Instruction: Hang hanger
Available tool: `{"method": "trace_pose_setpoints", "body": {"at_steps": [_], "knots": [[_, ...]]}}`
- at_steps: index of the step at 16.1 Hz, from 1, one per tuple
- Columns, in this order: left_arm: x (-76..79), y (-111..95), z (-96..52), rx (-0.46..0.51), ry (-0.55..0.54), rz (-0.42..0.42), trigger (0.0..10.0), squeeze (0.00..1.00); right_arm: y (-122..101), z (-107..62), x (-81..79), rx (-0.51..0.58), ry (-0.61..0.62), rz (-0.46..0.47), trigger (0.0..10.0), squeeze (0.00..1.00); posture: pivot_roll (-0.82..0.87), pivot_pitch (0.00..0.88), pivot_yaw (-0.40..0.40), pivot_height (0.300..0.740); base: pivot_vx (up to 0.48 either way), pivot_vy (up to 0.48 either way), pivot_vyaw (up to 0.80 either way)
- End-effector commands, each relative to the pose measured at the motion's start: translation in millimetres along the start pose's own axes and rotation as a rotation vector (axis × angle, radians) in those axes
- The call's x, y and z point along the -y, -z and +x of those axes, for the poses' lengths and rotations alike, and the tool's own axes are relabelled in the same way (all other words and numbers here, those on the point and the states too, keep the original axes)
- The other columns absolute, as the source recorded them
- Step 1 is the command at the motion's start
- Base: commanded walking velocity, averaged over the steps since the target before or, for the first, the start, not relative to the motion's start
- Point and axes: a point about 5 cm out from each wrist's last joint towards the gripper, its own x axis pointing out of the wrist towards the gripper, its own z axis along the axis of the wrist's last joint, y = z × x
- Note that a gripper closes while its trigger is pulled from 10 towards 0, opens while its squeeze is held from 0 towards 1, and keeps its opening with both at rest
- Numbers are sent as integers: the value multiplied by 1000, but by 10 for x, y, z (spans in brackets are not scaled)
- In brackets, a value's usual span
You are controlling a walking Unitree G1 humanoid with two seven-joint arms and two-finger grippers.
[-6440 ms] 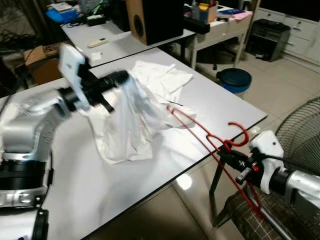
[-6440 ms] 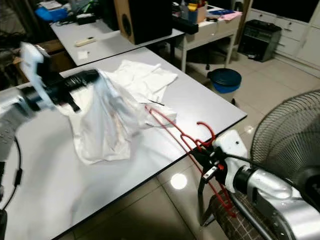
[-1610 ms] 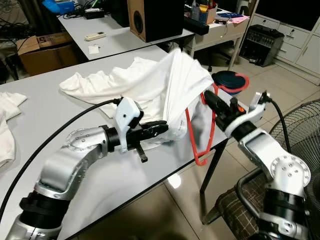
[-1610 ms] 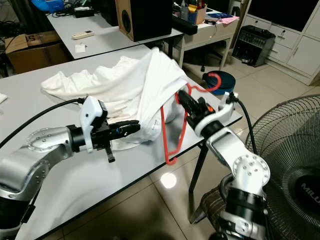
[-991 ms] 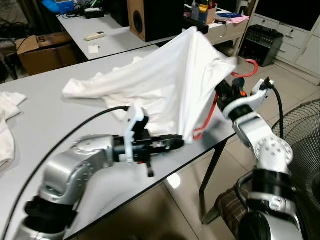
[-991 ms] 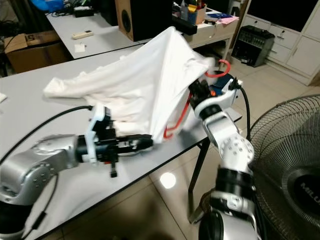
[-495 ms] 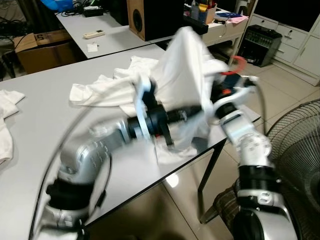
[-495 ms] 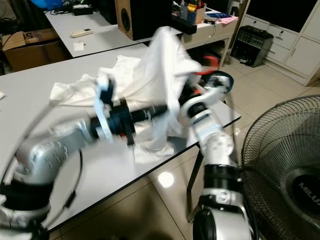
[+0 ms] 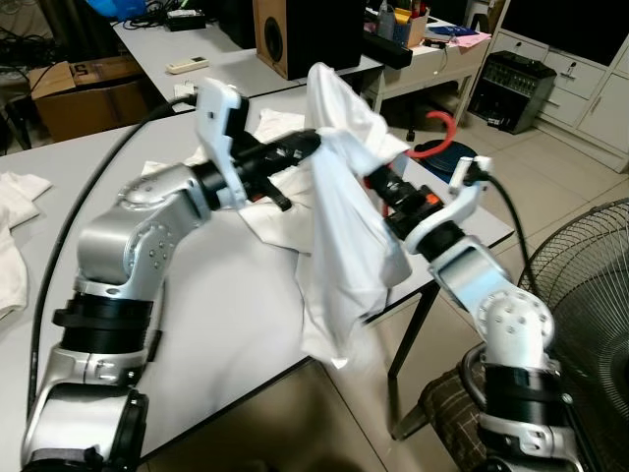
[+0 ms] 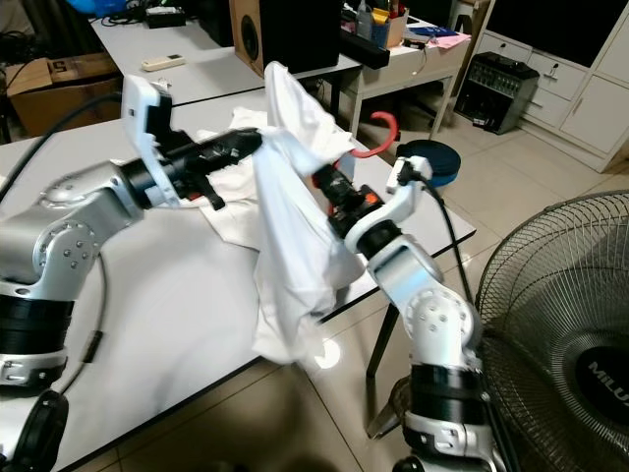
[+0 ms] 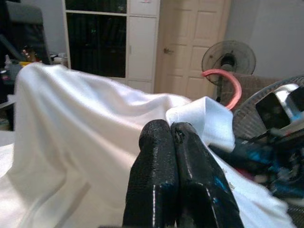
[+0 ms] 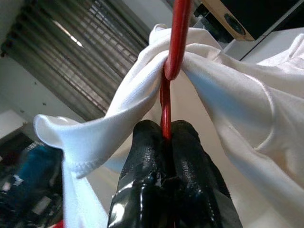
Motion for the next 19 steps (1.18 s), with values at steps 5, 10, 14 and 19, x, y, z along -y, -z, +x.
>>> {"method": "trace_pose_setpoints", "body": {"at_steps": [5, 10, 14, 19], "knots": [[26, 154, -5, -127, -14, 69, 10000, 0, -1, -105, -33, -9, 45, 120, 10000, 0, 33, 0, -2, 740, 0, 0, 0], [21, 303, -170, -240, -5, 24, 10000, 1000, -33, -115, -51, -12, 63, 184, 10000, 0, 44, 0, 1, 740, 0, 0, 0], [40, 357, -248, -262, 11, -14, 10000, 1000, -41, -113, -60, -17, 70, 178, 10000, 0, 44, 0, 13, 740, 0, 0, 0], [9, 241, -759, -203, -185, -16, 10000, 12, -136, -139, -311, -106, 20, -103, 10000, 0, 77, 0, 20, 740, 0, 0, 320]]}}
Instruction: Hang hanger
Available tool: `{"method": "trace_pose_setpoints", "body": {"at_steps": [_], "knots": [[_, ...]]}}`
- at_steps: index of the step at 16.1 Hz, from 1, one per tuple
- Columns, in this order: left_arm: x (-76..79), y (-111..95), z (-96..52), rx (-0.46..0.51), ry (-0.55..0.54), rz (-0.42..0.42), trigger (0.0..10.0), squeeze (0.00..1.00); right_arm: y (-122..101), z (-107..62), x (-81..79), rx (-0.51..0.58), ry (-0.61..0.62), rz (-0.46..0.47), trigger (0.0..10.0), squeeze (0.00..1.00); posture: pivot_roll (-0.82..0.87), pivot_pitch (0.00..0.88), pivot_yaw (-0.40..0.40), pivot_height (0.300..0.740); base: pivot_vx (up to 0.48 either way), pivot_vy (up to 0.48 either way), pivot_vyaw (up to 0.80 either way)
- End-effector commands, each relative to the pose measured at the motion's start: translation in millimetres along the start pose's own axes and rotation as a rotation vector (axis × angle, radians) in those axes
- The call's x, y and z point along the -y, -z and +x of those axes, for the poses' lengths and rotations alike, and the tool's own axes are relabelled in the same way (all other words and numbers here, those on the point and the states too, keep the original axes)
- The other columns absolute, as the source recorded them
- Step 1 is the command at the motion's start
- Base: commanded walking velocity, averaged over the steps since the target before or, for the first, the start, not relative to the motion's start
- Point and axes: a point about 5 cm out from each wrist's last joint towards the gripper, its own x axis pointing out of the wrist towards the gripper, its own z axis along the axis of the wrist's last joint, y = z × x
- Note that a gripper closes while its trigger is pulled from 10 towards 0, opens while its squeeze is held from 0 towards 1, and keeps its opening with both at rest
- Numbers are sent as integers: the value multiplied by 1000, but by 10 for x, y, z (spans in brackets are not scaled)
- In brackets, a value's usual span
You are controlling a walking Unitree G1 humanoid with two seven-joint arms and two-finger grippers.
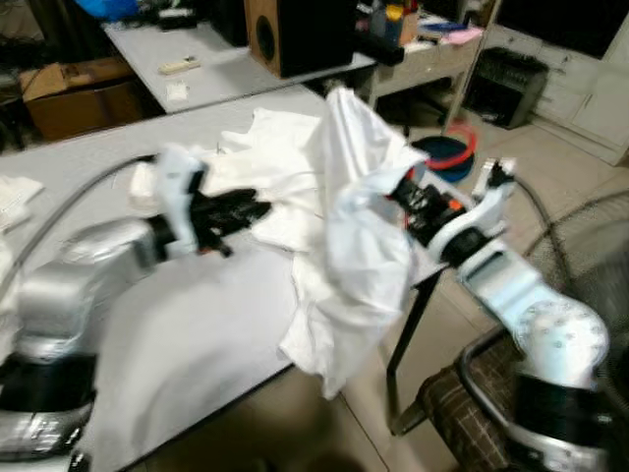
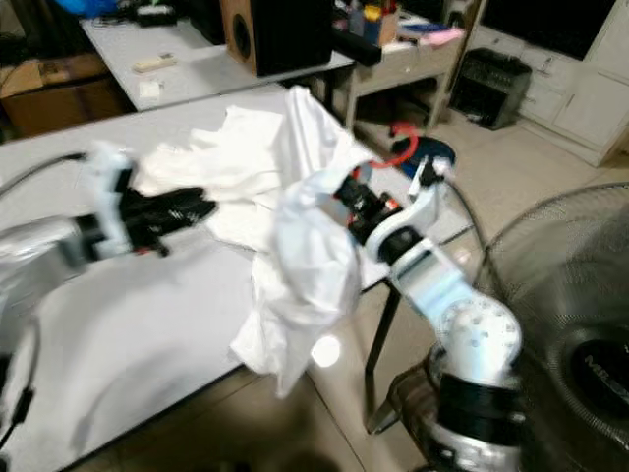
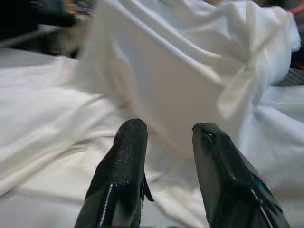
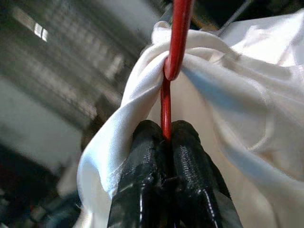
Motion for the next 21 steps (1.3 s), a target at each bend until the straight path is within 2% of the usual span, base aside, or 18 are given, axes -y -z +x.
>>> {"method": "trace_pose_setpoints", "body": {"at_steps": [1, 2, 3, 5, 6, 7, 12, 15, 17, 21], "knots": [[49, -62, -107, 11, -27, -8, 10000, 0, -5, -3, -225, -35, -89, -52, 10000, 0, 87, 0, 14, 740, 0, 0, 800], [140, -49, -166, 17, -19, -19, 10000, 0, -6, -47, -250, -58, -98, -75, 10000, 0, 98, 0, -3, 740, 0, 0, 800], [326, -9, -207, 45, 3, -26, 10000, 0, -14, -130, -288, -89, -122, -120, 10000, 0, 103, 0, -14, 740, 0, 0, 800], [562, 86, -219, 76, 16, -71, 10000, 0, -47, -240, -308, -104, -139, -155, 10000, 0, 97, 0, -32, 740, 0, 0, 800], [621, 151, -219, 63, -4, -100, 10000, 0, -71, -289, -301, -113, -136, -174, 10000, 0, 96, 0, -36, 740, 0, 0, 800], [622, 258, -191, 17, -85, -73, 10000, 0, -183, -370, -274, -85, -135, -189, 10000, 0, 92, 0, -44, 740, 0, 0, 800], [675, 219, -179, 18, -94, -65, 10000, 0, -294, -497, -245, -67, -134, -204, 10000, 0, 77, 0, -15, 740, 0, 0, 800], [642, 239, -139, -13, -91, -20, 10000, 0, -367, -662, -272, -78, -168, -268, 10000, 0, 73, 0, -2, 740, 0, 0, 800], [650, 236, -161, -20, -97, -20, 10000, 0, -373, -727, -216, -118, -159, -283, 10000, 0, 84, 0, 3, 740, 0, 0, 800], [646, 260, -85, -30, -90, -20, 10000, 0, -310, -764, -272, -145, -191, -282, 10000, 0, 64, 0, 11, 740, 0, 0, 800]]}}
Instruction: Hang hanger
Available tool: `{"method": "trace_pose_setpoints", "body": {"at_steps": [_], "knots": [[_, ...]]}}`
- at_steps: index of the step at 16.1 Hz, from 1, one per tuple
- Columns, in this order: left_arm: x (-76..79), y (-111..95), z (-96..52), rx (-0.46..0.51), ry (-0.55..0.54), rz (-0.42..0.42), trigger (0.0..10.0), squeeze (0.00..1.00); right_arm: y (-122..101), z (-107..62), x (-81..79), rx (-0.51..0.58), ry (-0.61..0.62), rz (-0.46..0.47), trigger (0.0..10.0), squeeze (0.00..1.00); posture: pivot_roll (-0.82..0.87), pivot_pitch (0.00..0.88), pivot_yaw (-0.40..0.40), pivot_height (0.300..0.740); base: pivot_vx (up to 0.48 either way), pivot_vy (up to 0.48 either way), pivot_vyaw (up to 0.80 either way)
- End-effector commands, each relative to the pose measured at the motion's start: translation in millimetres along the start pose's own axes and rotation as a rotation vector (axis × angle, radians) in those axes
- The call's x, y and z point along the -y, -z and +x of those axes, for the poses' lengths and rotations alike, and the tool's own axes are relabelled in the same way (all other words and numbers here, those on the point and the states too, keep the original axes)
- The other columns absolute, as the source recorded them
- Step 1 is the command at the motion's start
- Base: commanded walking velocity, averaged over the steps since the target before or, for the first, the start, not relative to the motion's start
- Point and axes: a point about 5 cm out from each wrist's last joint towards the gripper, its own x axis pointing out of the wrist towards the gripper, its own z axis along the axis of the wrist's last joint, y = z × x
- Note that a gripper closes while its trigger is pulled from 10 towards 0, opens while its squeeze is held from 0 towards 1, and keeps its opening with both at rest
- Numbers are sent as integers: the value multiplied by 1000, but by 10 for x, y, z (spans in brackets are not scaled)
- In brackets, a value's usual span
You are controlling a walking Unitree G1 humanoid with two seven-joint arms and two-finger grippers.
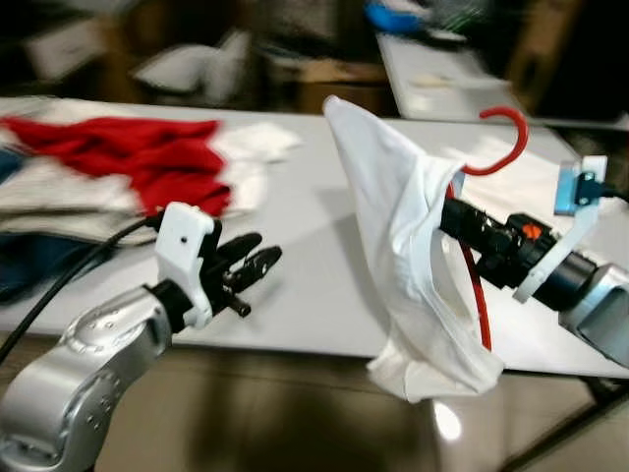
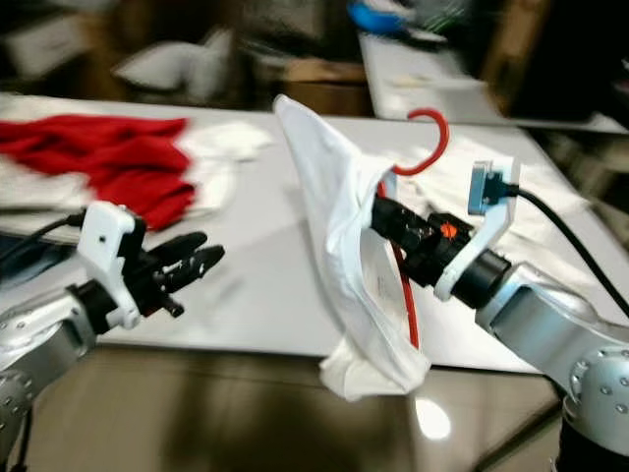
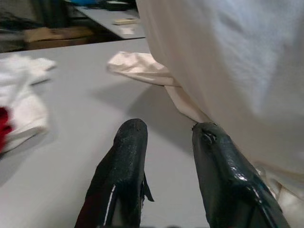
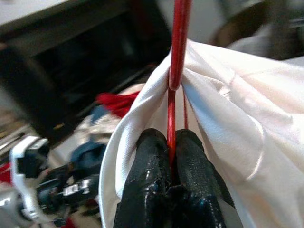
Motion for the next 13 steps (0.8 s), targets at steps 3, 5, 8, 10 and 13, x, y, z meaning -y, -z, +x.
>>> {"method": "trace_pose_setpoints", "body": {"at_steps": [3, 5, 8, 10, 13], "knots": [[45, -6, -27, -2, -1, 9, 10000, 0, 59, -15, -91, -37, -75, -6, 10000, 0, 71, 0, -2, 740, 0, 0, 800], [22, 20, -73, -14, -12, 13, 10000, 0, 142, -2, -128, -83, -93, -32, 10000, 0, 69, 0, 1, 740, 0, 0, 800], [-18, 20, -25, -19, -15, 28, 10000, 0, 189, 19, -145, -86, -89, -35, 10000, 0, 61, 0, 8, 740, 0, 0, 800], [9, -5, -11, -9, -16, 28, 10000, 0, 227, 45, -130, -100, -88, -36, 10000, 0, 76, 0, 2, 740, 0, 0, 800], [47, 62, -40, -45, 8, 38, 10000, 0, 340, 88, -67, -131, -36, -61, 10000, 0, 64, 0, 23, 740, 0, 0, 800]]}}
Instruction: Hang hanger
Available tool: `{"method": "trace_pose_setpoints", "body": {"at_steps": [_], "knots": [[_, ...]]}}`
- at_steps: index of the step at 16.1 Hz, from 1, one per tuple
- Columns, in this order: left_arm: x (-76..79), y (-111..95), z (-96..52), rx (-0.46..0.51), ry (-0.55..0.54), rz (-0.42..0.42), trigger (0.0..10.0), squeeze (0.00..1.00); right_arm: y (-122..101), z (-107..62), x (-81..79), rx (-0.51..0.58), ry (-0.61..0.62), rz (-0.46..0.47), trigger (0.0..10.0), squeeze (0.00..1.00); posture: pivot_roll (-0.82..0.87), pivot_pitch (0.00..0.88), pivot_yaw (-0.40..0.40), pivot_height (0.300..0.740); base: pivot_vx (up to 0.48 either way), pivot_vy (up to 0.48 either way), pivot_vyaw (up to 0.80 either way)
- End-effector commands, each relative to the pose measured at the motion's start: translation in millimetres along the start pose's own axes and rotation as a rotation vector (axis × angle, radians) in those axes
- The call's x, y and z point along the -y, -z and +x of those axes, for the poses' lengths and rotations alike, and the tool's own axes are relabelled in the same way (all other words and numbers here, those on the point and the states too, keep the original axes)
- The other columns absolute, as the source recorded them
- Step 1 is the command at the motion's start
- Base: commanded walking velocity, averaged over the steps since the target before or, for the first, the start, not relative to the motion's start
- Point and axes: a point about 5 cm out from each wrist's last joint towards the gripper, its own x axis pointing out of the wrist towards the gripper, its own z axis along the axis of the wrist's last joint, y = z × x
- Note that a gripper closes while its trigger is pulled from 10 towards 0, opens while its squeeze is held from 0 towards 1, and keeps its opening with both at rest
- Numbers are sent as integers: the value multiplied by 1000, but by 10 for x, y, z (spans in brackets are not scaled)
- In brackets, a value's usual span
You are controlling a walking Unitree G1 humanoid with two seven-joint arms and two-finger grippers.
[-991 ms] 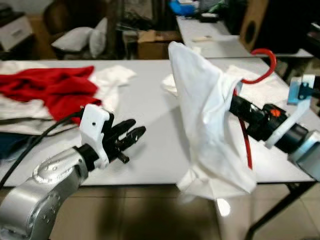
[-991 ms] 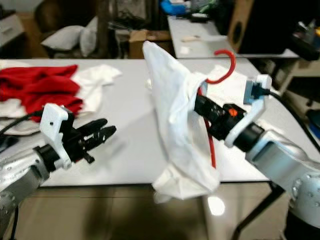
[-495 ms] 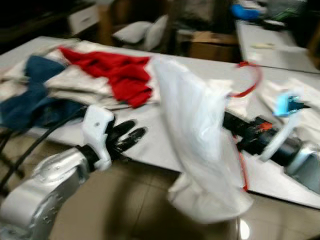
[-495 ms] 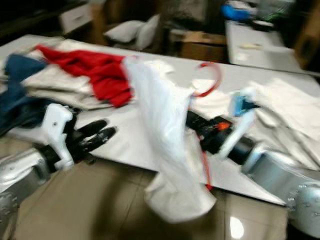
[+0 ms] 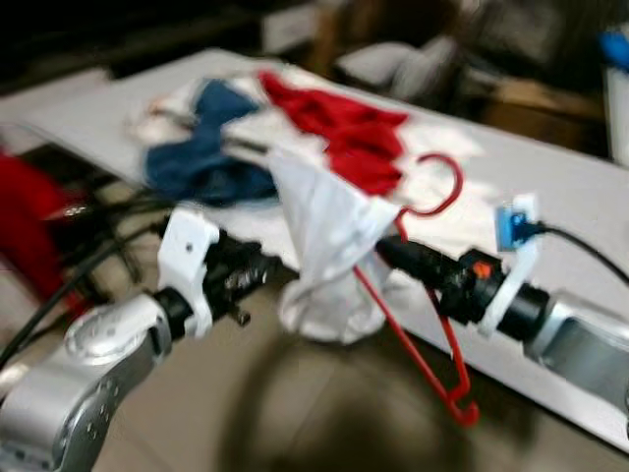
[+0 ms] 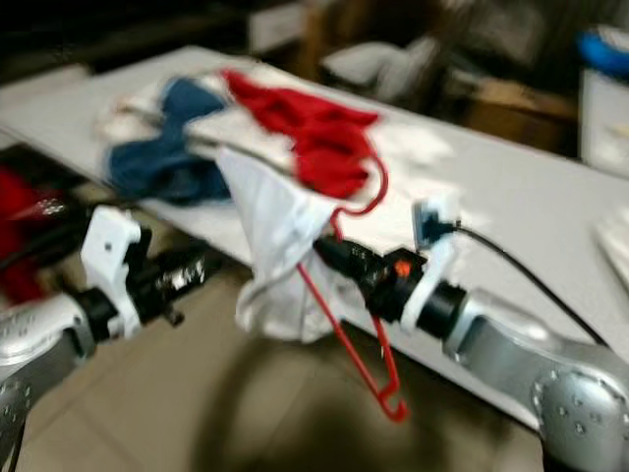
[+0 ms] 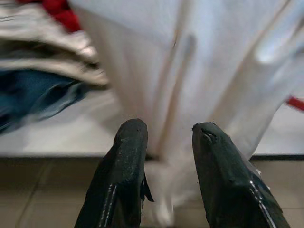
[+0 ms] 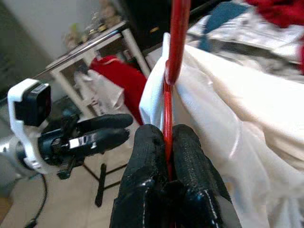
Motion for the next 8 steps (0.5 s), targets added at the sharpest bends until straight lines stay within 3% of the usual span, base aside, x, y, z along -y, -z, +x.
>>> {"method": "trace_pose_setpoints", "body": {"at_steps": [1, 3, 8], "knots": [[36, 12, 35, -5, 30, 10, 10000, 0, -3, -20, 7, 19, 26, -15, 10000, 0, 56, 0, 28, 740, 0, 0, 800], [51, -44, 90, 8, 51, 24, 10000, 0, 19, -37, 11, 20, 46, -23, 10000, 0, 67, 0, 32, 740, 0, 0, 800], [-37, -32, -13, -13, 29, 50, 10000, 0, 116, 43, 85, -12, 69, -57, 10000, 0, 86, 0, 24, 740, 0, 0, 800]]}}
